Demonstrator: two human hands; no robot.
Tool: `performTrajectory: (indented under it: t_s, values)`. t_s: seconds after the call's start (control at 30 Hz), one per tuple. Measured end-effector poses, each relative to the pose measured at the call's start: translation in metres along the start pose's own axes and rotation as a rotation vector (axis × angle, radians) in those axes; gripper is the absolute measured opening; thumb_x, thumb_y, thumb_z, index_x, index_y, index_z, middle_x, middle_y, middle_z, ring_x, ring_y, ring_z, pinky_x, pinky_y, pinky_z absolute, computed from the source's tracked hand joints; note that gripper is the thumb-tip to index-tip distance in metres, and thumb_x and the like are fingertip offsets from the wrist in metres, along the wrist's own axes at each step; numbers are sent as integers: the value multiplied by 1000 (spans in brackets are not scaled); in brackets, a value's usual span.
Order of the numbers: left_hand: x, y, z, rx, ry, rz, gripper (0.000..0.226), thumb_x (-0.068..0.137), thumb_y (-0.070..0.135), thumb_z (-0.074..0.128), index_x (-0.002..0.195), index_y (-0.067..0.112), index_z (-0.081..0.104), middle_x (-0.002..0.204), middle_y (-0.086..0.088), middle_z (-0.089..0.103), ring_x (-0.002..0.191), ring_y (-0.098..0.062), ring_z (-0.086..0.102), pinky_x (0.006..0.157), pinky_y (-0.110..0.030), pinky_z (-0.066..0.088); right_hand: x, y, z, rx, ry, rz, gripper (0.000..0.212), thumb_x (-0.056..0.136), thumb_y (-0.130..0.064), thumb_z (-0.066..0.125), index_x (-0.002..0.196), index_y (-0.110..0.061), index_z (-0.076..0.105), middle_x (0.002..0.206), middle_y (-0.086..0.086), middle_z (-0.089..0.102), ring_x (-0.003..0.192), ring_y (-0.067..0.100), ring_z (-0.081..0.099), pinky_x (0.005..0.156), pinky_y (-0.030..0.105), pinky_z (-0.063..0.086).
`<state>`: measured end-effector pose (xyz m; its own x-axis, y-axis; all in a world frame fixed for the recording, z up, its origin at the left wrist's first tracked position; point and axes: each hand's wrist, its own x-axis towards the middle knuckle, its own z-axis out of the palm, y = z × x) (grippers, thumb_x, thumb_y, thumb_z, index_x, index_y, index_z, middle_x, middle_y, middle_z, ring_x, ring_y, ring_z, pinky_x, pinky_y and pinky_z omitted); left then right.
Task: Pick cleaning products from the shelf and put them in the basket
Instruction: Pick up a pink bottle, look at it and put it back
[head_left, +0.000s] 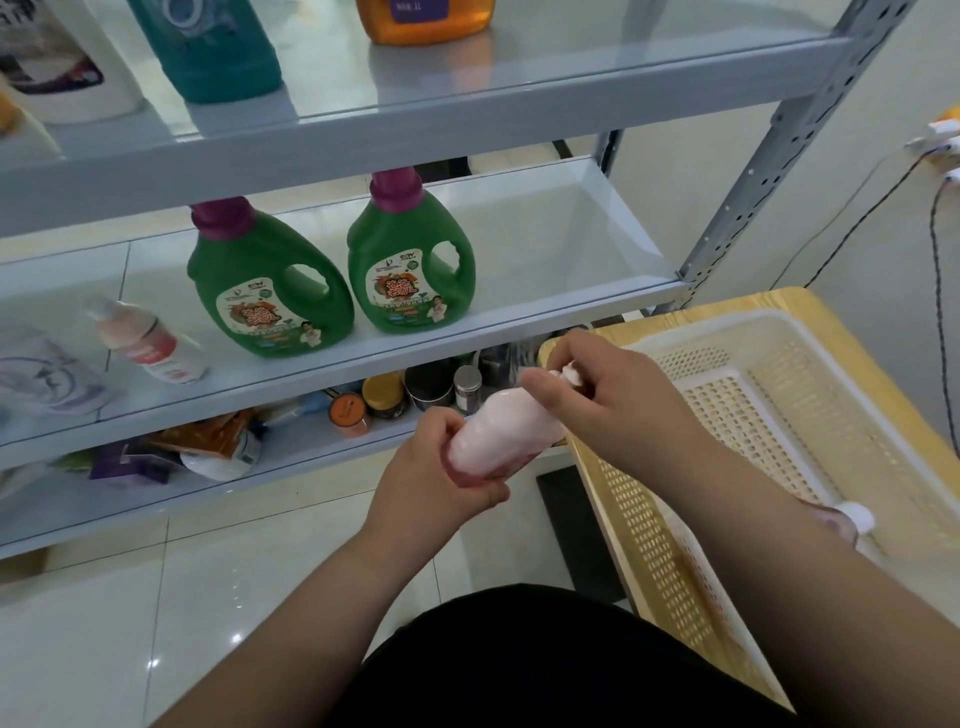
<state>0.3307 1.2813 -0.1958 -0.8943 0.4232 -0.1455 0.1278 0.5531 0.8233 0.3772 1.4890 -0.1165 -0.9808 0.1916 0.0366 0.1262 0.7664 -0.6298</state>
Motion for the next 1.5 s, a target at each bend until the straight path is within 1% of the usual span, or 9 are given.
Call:
performTrajectory:
  t_s: [0.23, 0.5, 0.7, 0.83, 0.97, 1.13, 1.3, 1.4, 1.5]
  values:
    - [-7, -15, -19, 2, -70, 18, 67, 45, 56, 85, 98, 62, 44, 103, 46, 54, 92, 17, 55, 61, -3, 42, -3, -29, 5, -252, -90, -166, 33, 97, -56, 39, 92, -24, 48, 71, -3, 59, 60, 10, 51, 51, 25, 37]
    - [-18, -41, -37, -153, -174, -38, 78, 39, 43, 90, 105, 64, 53, 102, 33, 65, 88, 4, 65, 66, -20, 58, -9, -49, 3, -219, -240, -410, 21, 93, -40, 61, 111, -29, 61, 101, -11, 55, 86, 4, 45, 70, 11, 34]
    - [-22, -46, -50, -75, -150, 8, 73, 40, 56, 84, 103, 61, 48, 103, 40, 59, 91, 9, 60, 63, -15, 45, -11, -65, 10, -282, -255, -246, 42, 83, -64, 58, 115, -37, 62, 105, -18, 52, 92, 2, 48, 70, 20, 37]
    - [-24, -52, -58, -86, -150, 2, 71, 43, 54, 86, 103, 59, 49, 104, 39, 60, 91, 8, 60, 65, -20, 45, -13, -71, 13, -127, -302, -267, 35, 84, -42, 72, 118, -42, 65, 113, -27, 52, 104, -7, 49, 81, 13, 41]
    - [-25, -58, -65, -64, -142, 8, 71, 43, 54, 86, 102, 59, 47, 104, 40, 59, 91, 9, 60, 64, -21, 46, -15, -75, 19, -281, -272, -146, 51, 81, -68, 55, 123, -40, 59, 108, -21, 54, 94, 1, 51, 76, 20, 44]
    - [-25, -61, -73, -50, -154, 30, 69, 46, 54, 86, 103, 60, 46, 105, 41, 58, 92, 10, 59, 63, -14, 43, -19, -77, 22, -168, -294, -210, 43, 88, -34, 71, 129, -43, 61, 118, -23, 54, 106, -2, 52, 81, 14, 44]
    - [-23, -59, -73, -34, -161, 33, 70, 43, 56, 83, 102, 62, 44, 106, 43, 55, 94, 13, 57, 62, -14, 42, -18, -79, 24, -247, -249, -76, 42, 83, -70, 54, 116, -43, 57, 101, -23, 58, 87, 1, 56, 68, 21, 43]
    - [-23, -58, -71, -39, -166, 32, 70, 44, 55, 83, 104, 57, 46, 105, 40, 57, 94, 9, 57, 65, -21, 47, -19, -81, 21, -220, -226, -154, 21, 86, -50, 62, 106, -41, 62, 94, -20, 57, 87, 0, 53, 68, 24, 42]
    - [-22, -57, -68, -46, -155, 23, 69, 45, 53, 84, 103, 55, 47, 104, 38, 58, 92, 6, 59, 66, -24, 48, -19, -79, 14, -175, -301, -158, 44, 82, -44, 74, 123, -47, 57, 109, -23, 53, 99, -2, 53, 77, 19, 47]
